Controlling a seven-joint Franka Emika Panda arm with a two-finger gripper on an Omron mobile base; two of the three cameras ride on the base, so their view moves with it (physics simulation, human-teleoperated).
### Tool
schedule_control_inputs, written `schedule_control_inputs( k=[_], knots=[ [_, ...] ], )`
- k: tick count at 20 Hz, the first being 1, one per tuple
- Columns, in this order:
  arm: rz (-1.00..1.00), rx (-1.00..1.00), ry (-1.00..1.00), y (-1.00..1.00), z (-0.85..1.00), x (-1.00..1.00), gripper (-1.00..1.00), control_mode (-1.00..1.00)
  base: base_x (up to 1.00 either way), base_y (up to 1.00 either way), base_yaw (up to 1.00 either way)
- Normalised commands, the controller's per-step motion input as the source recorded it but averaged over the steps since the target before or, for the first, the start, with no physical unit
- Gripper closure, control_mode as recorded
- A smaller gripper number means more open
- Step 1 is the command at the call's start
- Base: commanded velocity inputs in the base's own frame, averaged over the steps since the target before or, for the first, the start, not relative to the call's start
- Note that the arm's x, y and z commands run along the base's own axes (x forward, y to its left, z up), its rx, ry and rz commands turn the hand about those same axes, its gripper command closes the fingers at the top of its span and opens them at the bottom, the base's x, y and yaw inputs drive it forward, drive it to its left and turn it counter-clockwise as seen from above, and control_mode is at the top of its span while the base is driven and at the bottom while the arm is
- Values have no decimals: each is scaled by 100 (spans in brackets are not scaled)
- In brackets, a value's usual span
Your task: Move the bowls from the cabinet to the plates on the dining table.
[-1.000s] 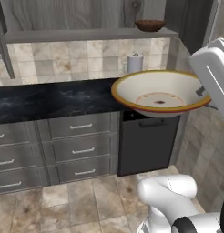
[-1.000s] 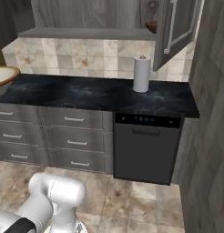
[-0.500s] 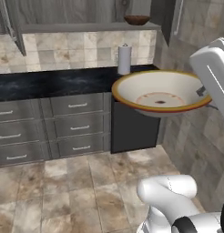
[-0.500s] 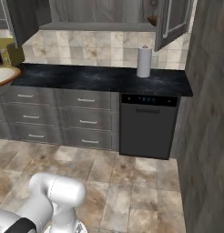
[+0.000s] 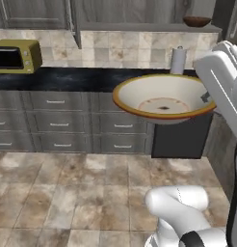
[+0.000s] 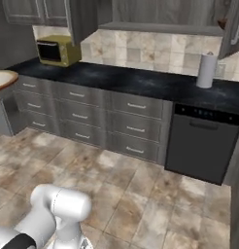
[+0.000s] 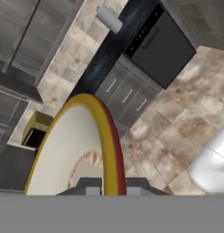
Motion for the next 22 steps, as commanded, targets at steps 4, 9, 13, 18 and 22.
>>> schedule_control_inputs(
  k=[4,9,13,18,22],
  knots=[
    [0,0,0,0,0,0,100,100,0,0,50],
    [0,0,0,0,0,0,100,100,0,0,50],
    [0,0,0,0,0,0,100,100,0,0,50],
    [0,0,0,0,0,0,100,100,0,0,50],
    [0,0,0,0,0,0,100,100,0,0,50]
  ],
)
